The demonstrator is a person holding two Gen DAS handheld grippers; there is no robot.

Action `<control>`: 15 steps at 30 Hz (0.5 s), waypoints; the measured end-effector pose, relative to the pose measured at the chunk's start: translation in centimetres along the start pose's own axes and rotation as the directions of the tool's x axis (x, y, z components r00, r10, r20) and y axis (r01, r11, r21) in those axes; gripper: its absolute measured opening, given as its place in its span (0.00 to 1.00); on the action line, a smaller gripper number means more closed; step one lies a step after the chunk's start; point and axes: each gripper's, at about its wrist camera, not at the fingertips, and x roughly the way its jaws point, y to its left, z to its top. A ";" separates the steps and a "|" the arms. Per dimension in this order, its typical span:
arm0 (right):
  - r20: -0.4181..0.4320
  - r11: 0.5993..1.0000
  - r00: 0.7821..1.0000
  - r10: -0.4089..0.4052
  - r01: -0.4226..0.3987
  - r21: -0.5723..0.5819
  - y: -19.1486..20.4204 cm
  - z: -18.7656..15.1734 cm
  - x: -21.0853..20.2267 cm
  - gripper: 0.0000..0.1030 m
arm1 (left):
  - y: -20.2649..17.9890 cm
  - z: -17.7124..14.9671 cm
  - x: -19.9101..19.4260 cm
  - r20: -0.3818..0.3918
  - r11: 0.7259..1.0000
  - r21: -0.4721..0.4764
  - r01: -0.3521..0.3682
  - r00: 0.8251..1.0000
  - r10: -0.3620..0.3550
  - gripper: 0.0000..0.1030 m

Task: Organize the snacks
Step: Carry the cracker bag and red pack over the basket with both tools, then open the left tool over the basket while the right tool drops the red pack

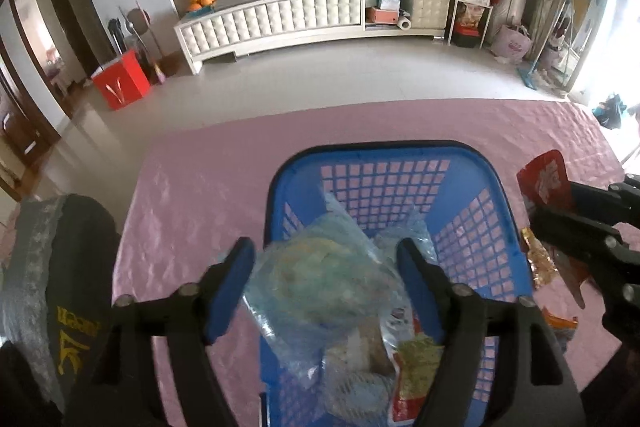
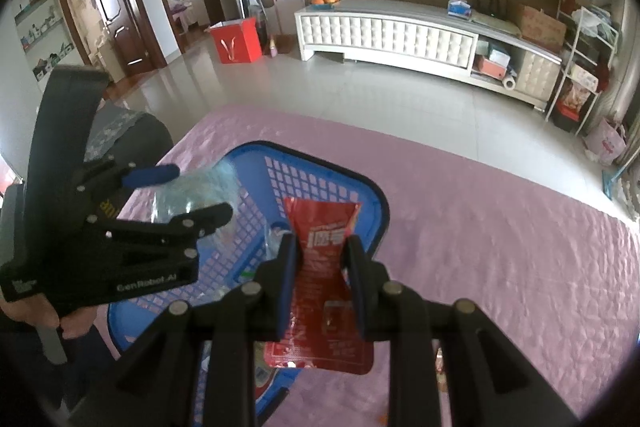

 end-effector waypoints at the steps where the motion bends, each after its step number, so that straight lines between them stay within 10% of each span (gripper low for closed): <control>1: -0.001 1.000 1.000 -0.001 0.001 0.000 0.0 -0.1 0.0 0.28 | -0.1 0.0 -0.2 0.011 1.000 0.006 -0.004 1.000 0.004 0.76; 15: 0.024 1.000 1.000 0.013 -0.013 -0.007 1.6 1.0 -1.7 0.28 | 2.6 -0.7 -3.9 0.057 0.999 -0.039 0.023 0.998 -0.021 0.76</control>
